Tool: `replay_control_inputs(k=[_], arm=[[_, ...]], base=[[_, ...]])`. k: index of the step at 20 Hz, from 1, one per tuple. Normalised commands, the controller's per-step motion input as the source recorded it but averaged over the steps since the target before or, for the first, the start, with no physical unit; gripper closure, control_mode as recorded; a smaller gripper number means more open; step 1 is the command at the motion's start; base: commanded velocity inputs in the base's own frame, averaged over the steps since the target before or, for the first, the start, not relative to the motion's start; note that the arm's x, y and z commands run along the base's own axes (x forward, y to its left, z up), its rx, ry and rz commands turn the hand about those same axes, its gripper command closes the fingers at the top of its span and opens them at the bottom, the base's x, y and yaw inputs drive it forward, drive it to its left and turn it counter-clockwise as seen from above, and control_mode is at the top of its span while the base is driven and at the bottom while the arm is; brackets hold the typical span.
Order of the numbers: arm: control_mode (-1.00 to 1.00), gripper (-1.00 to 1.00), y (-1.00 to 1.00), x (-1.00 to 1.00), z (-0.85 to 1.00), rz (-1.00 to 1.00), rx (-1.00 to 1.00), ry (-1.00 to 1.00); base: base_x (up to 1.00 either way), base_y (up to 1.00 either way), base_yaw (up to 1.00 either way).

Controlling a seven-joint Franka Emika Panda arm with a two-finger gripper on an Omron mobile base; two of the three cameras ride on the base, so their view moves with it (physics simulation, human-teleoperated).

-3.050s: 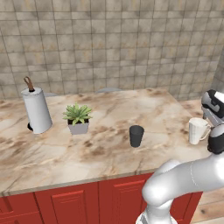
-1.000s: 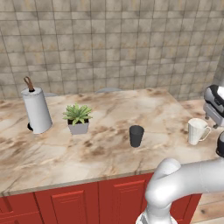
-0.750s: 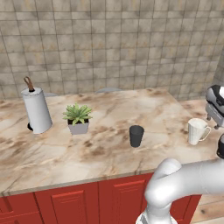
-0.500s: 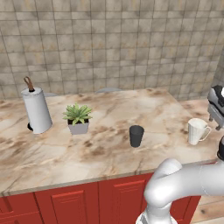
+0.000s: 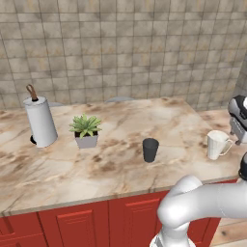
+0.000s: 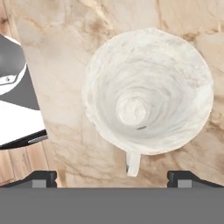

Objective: Pick the jug and glass cup and place them in the sink. Then turn on the water.

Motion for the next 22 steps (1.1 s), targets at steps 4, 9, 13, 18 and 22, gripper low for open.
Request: replay_control_inputs(k=[4, 9, 13, 18, 22], arm=[[-1.0, -1.0, 0.21, 0.0, 0.0, -0.11, 0.0, 0.0], [-1.0, -1.0, 0.01, 0.0, -0.02, -0.05, 0.0, 0.0], [-1.0, -1.0, -0.01, 0.06, -0.05, 0.0, 0.0, 0.0], [-1.0, -1.0, 0.0, 0.01, -0.05, 0.0, 0.01, 0.0], [-1.0, -1.0, 0.0, 0.05, -0.02, 0.0, 0.0, 0.0]], base=[[0.0, 0.0, 0.0], [0.0, 0.0, 0.0], [0.0, 0.0, 0.0], [0.0, 0.0, 0.0], [0.0, 0.0, 0.0]])
